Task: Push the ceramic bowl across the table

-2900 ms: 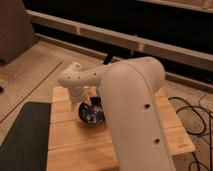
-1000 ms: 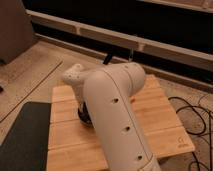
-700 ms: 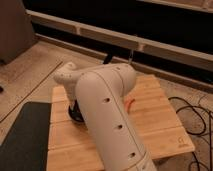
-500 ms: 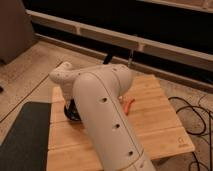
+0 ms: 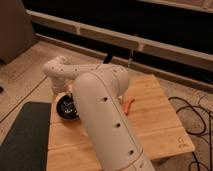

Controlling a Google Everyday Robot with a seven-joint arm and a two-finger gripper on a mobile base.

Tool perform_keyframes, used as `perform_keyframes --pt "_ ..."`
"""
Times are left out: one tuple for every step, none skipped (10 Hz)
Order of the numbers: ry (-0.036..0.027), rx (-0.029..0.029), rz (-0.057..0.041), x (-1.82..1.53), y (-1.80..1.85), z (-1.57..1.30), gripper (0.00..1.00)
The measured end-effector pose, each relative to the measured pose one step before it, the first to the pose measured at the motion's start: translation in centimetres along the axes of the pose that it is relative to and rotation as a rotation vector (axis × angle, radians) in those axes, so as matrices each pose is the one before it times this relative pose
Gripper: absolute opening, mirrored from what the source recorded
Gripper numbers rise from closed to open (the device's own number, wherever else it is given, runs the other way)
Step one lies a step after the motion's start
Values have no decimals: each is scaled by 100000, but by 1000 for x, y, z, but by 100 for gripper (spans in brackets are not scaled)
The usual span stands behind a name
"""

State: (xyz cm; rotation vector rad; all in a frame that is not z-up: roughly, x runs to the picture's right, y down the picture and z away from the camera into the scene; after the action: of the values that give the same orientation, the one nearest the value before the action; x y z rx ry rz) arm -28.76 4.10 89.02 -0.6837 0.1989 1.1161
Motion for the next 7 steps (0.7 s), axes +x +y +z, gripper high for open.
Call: perform_keyframes --pt "-287 116 -452 -26 87 -115 65" --pt "10 7 99 11 -69 11 65" --pt "111 9 -93 29 57 75 65" --pt "-113 -29 23 -37 3 -62 65" --pt "20 19 18 9 -24 14 65" --pt "36 -3 -20 10 16 20 65" --pt "-6 271 -151 13 -37 -15 65"
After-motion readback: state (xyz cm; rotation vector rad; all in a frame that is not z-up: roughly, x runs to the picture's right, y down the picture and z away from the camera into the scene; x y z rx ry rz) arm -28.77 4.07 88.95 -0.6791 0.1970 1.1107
